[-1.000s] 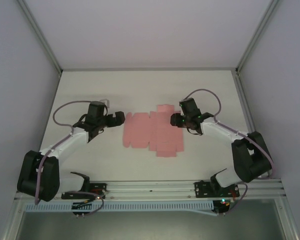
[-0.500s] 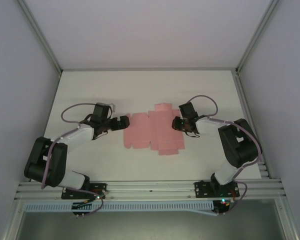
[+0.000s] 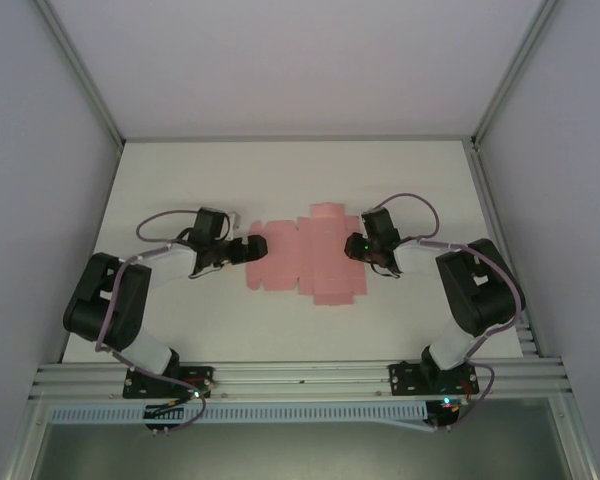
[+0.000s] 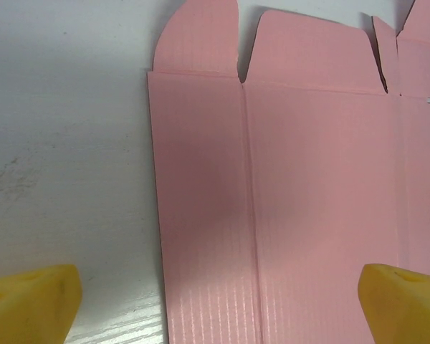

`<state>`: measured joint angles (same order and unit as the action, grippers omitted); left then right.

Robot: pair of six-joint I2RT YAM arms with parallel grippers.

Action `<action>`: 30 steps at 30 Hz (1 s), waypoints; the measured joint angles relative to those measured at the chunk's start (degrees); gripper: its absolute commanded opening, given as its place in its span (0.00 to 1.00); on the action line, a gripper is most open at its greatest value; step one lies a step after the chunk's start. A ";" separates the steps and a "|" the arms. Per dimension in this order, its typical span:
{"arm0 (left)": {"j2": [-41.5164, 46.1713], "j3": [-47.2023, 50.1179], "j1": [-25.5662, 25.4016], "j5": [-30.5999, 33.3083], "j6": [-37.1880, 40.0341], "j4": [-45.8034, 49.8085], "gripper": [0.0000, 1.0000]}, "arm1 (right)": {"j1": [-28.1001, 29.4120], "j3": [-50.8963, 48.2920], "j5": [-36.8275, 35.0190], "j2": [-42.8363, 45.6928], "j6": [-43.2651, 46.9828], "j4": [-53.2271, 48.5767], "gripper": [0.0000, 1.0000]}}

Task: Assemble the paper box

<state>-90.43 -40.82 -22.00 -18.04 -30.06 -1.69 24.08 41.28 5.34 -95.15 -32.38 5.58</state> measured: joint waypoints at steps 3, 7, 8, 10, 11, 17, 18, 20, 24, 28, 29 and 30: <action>-0.31 -0.44 -0.52 0.31 0.07 0.26 0.99 | -0.20 -0.13 0.31 0.00 0.00 0.24 0.24; -0.92 -1.36 -2.40 1.11 0.35 0.28 0.99 | -0.20 -0.46 0.66 0.02 0.24 0.63 0.23; -1.22 -1.62 -2.84 1.11 0.35 0.13 0.99 | -0.20 -0.52 0.72 0.07 0.24 0.72 0.23; -1.64 -1.97 -3.54 1.11 0.33 -0.17 0.99 | -0.20 -0.72 0.72 0.13 0.24 0.96 0.23; -1.77 -2.01 -3.82 1.11 0.33 -0.35 0.99 | -0.20 -0.90 0.74 0.22 0.24 1.20 0.23; -2.25 -2.10 -4.26 0.59 -0.61 -1.68 0.98 | -0.20 -2.05 0.74 0.55 0.22 3.02 0.22; -2.25 -2.08 -4.28 0.17 -1.09 -2.05 0.98 | -0.20 -2.14 0.83 0.59 0.22 3.19 0.22; -2.25 -1.42 -4.59 -2.29 -2.03 -3.87 0.98 | -0.20 -2.47 0.92 0.68 0.20 3.65 0.22; -1.86 -0.31 -6.29 -7.56 -3.30 -6.27 0.98 | -0.20 -3.13 0.98 0.81 0.17 4.74 0.22; 1.46 1.62 -6.34 -10.56 -5.09 -9.92 0.99 | -0.20 -3.74 1.07 1.01 0.11 5.79 0.22; 2.95 2.56 -6.34 -11.21 -5.70 -11.58 0.99 | -0.22 -3.93 1.09 1.05 -0.04 6.12 0.22; 4.09 3.34 -6.34 -11.82 -6.32 -13.16 0.99 | -0.22 -4.11 1.11 1.07 -0.13 6.43 0.22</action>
<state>-86.35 -37.47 -28.34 -29.87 -36.38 -14.85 23.86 37.17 6.46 -94.08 -32.51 12.01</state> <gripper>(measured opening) 0.990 0.224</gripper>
